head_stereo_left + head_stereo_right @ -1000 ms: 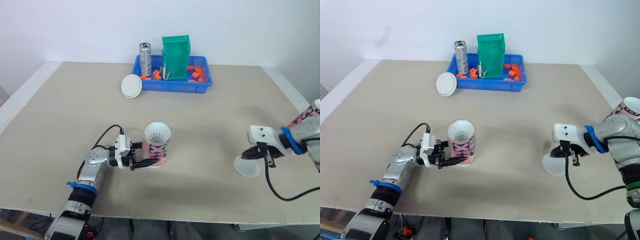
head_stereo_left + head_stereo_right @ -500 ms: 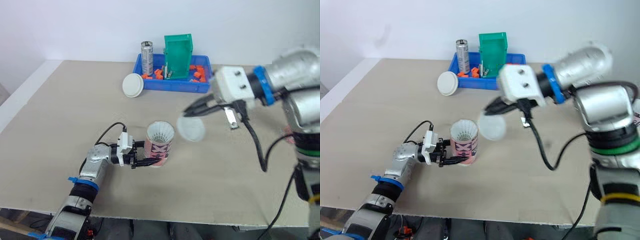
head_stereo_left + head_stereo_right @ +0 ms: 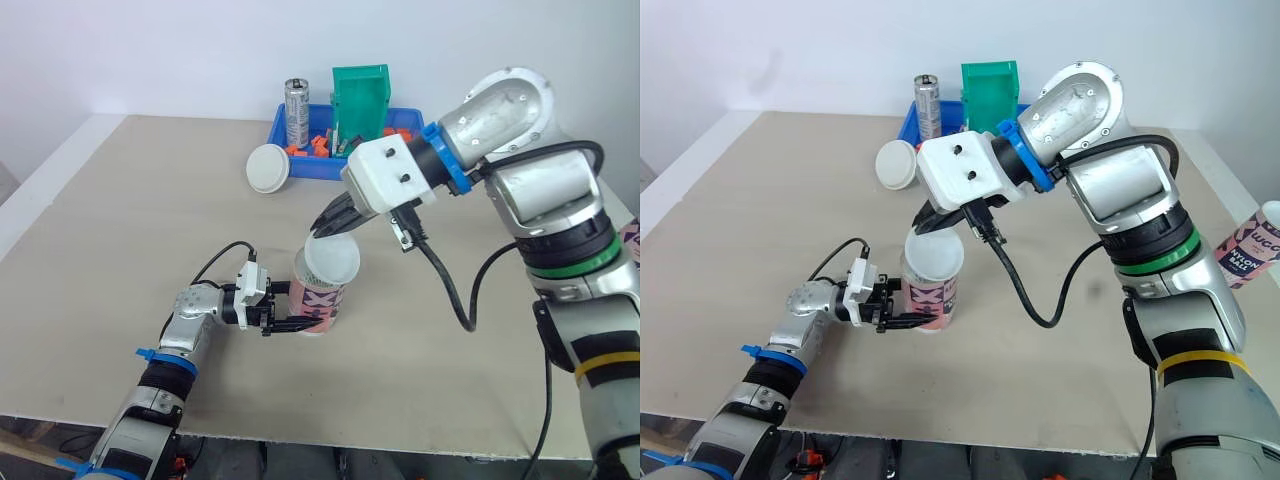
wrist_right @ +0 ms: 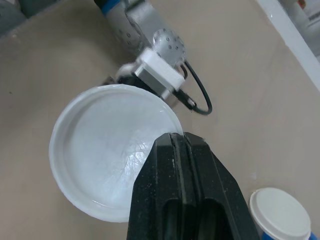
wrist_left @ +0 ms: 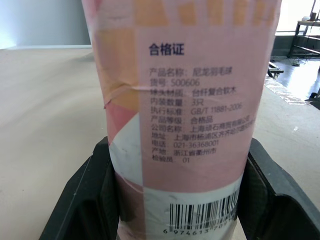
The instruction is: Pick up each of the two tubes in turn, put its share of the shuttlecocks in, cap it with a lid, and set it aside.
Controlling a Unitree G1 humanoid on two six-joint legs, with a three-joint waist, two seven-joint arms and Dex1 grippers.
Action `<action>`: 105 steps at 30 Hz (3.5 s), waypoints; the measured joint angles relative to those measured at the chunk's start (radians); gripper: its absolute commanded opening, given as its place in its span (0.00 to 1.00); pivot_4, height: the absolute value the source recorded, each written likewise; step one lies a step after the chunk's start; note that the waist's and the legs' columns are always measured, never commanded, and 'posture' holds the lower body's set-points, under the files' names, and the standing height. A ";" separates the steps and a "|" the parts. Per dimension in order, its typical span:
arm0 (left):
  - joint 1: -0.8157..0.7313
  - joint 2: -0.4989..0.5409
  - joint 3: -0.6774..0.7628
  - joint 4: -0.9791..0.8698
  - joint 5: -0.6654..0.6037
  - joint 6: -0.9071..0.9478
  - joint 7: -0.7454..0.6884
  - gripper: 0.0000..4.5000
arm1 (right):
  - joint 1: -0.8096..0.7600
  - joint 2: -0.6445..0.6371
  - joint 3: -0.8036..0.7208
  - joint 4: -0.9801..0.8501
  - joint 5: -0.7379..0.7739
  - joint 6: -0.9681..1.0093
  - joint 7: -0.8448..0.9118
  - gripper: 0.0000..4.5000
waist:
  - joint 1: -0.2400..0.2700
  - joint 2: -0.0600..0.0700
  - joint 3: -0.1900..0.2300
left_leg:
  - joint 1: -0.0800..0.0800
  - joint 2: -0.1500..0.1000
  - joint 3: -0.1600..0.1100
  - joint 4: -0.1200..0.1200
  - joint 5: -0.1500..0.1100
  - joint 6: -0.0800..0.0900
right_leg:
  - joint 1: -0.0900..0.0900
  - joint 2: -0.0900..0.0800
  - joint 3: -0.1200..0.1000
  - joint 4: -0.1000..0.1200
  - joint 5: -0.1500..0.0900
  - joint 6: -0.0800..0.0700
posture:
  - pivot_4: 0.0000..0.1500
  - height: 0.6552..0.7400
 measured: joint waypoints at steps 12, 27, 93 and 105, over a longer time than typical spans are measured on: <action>0.009 0.000 0.000 -0.018 0.003 0.003 0.009 0.61 | -0.018 -0.014 0.040 0.028 -0.003 -0.074 0.004 0.02 | 0.001 0.000 0.000 | 0.000 0.000 0.000 -0.001 0.000 0.000 | 0.000 0.000 0.000 0.000 -0.001 0.000 | 1.00 0.95; 0.008 0.001 0.001 -0.018 0.005 0.006 0.013 0.61 | 0.013 0.016 0.042 -0.031 0.013 -0.032 0.005 0.02 | 0.001 0.000 0.000 | 0.000 0.000 -0.001 0.000 0.000 0.000 | 0.001 0.000 -0.001 0.000 0.000 0.000 | 1.00 0.95; 0.018 0.009 0.002 -0.018 0.003 0.008 0.014 0.61 | -0.022 0.003 -0.084 0.023 0.058 -0.030 0.004 0.35 | 0.003 0.000 -0.002 | -0.001 0.000 -0.005 -0.002 0.000 0.000 | 0.002 0.000 -0.005 -0.002 -0.002 -0.003 | 1.00 0.95; 0.018 0.010 0.004 -0.016 0.003 0.007 0.011 0.61 | 0.066 -0.042 0.043 -0.025 0.029 -0.118 0.007 0.01 | 0.001 0.001 -0.002 | 0.000 0.000 -0.005 -0.002 0.000 0.000 | 0.001 0.000 -0.005 -0.002 -0.001 -0.003 | 1.00 0.95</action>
